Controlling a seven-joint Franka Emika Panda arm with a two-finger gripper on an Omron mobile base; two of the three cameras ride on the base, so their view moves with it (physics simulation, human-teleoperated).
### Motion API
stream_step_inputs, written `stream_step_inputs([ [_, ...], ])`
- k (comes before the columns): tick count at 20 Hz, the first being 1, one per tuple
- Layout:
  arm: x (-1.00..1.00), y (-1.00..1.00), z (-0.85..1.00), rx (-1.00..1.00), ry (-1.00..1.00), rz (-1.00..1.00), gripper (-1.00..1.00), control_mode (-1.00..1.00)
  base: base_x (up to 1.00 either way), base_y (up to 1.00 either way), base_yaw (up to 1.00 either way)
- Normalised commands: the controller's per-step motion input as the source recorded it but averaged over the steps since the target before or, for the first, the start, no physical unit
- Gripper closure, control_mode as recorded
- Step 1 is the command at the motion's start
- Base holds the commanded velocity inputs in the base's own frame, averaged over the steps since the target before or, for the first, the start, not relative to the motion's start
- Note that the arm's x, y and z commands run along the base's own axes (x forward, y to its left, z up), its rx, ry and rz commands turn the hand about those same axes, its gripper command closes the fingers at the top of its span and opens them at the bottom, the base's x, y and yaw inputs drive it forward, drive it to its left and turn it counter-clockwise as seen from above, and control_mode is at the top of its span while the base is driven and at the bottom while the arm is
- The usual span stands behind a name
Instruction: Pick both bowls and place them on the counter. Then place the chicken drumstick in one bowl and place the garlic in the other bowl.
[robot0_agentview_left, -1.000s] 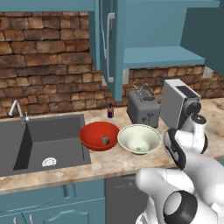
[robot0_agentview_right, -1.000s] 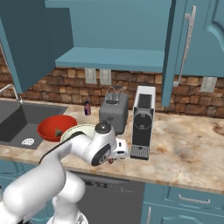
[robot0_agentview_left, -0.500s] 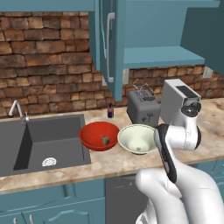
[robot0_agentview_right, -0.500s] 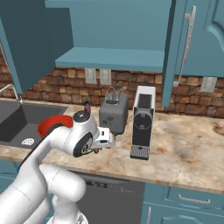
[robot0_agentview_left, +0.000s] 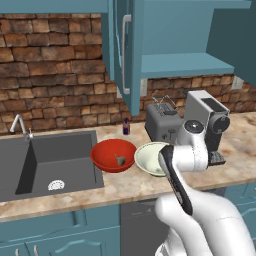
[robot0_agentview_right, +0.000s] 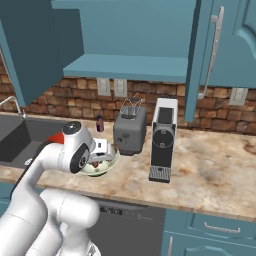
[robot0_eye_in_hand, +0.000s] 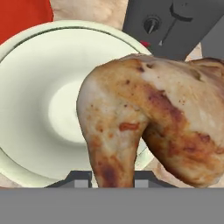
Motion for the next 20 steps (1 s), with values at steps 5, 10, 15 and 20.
stream_step_inputs([
  [5,0.34,0.36,-0.1,0.0,0.02,0.01,1.0,-1.0,0.0,0.0,0.0],
  [10,0.08,0.03,-0.32,0.0,0.08,0.01,1.0,-1.0,0.0,0.0,0.0],
  [15,0.14,0.07,-0.28,0.0,0.07,0.0,1.0,-1.0,0.0,0.0,0.0],
  [20,0.12,0.11,-0.2,0.01,0.07,0.0,1.0,-1.0,0.0,0.0,0.0],
])
